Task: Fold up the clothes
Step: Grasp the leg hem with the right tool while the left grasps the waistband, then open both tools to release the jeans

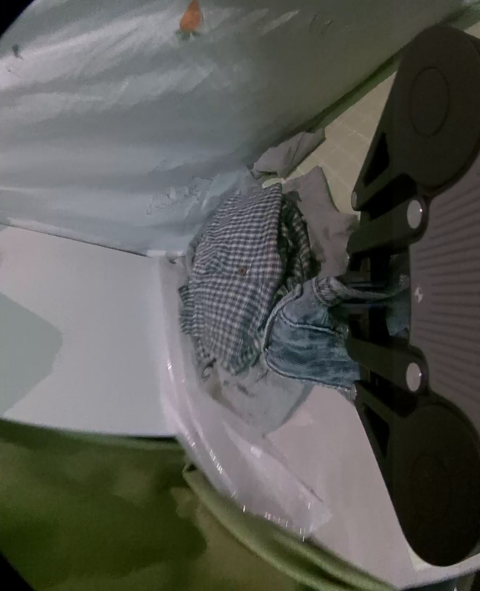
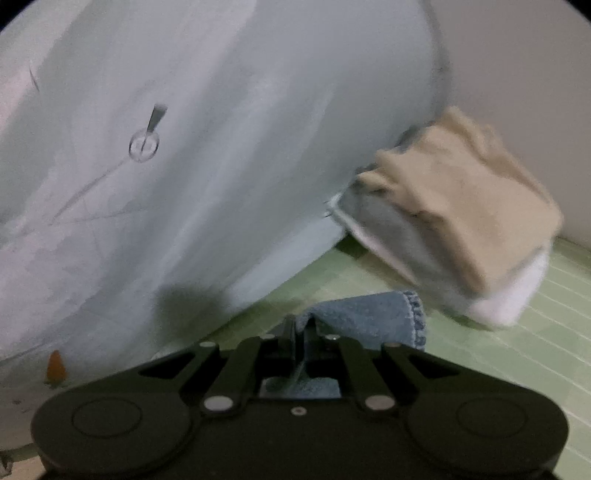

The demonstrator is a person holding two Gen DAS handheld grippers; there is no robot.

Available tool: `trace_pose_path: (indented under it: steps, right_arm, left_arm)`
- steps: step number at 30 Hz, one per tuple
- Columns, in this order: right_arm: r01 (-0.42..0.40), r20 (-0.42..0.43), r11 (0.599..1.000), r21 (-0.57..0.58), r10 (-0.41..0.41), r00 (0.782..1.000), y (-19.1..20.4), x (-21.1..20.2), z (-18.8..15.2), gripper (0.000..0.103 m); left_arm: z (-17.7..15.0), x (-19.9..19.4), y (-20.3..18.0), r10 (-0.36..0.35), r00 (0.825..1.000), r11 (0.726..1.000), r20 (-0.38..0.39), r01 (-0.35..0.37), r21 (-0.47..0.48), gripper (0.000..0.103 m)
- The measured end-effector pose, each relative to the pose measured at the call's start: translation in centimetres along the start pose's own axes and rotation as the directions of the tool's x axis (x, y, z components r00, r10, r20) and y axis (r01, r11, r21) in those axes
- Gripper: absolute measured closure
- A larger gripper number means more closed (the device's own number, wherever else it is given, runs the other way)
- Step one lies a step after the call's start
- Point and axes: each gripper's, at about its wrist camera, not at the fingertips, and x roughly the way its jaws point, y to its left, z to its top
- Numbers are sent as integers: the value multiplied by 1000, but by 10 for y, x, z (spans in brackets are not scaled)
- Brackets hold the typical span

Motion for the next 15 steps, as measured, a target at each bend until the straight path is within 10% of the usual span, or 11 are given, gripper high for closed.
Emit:
trace_pose_path:
  steps: [3, 5, 8, 10, 15]
  right_arm:
    - [-21, -51, 997, -81, 17, 999, 35, 49, 8, 98]
    - [-3, -86, 985, -172, -12, 996, 54, 80, 4, 71]
    - [70, -107, 987, -142, -85, 991, 42, 93, -9, 48]
    - [108, -134, 992, -71, -117, 984, 19, 90, -21, 31]
    - [238, -231, 970, 38, -224, 947, -37, 82, -65, 28]
  left_arm:
    - [2, 33, -25, 40, 999, 999, -34, -39, 26, 87]
    - [1, 56, -41, 87, 993, 994, -84, -82, 68, 68]
    - [-9, 62, -47, 107, 990, 989, -95, -96, 114, 18]
    - [-18, 58, -48, 103, 992, 985, -79, -90, 147, 14]
    - [-41, 47, -57, 76, 990, 975, -120, -49, 218, 14]
